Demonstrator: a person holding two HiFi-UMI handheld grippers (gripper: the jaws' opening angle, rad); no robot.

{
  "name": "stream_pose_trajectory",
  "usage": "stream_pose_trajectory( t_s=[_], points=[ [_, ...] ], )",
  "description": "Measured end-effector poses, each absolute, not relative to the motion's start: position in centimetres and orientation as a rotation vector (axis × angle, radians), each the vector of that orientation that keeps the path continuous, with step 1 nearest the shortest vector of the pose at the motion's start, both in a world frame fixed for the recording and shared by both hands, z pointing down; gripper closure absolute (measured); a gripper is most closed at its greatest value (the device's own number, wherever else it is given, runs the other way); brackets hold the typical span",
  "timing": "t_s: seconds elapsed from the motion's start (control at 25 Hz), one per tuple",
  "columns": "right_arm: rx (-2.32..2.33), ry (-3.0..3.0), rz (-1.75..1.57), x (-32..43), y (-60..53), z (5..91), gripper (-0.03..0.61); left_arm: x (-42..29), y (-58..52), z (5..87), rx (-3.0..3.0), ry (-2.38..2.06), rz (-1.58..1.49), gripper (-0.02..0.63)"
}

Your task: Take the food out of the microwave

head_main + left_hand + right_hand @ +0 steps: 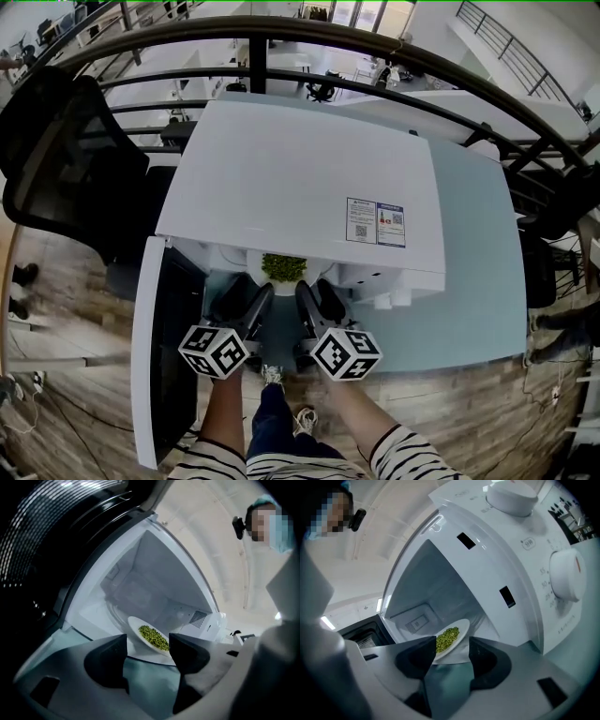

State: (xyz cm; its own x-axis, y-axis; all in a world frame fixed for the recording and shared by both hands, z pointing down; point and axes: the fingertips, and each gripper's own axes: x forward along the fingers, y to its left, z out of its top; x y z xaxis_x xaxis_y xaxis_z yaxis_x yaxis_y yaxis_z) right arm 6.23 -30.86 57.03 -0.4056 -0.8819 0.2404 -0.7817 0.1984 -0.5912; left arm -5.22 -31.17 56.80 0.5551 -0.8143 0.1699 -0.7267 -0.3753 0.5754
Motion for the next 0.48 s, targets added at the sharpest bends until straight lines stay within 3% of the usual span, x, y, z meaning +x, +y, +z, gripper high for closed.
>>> stream_pose_trajectory(
  t_s=[0.16,0.32,0.48],
  points=[
    [-1.544,2.258,-1.082,5.8,-30.8,57.6,0.357,-5.3,-31.7,57.1,2.095,-1.173,-0.286,0.347],
    [-1.487,2.222,-1.134,5.4,-31.0,57.7,0.4,-5.0,-32.2,57.5,2.058,-1.136,-0.277,0.347],
    [-1.47,2.225,-1.145,5.1,-31.2,57.7,0.417,-4.2,-32.2,57.6,2.059,-1.1,-0.235,0.396]
  ],
)
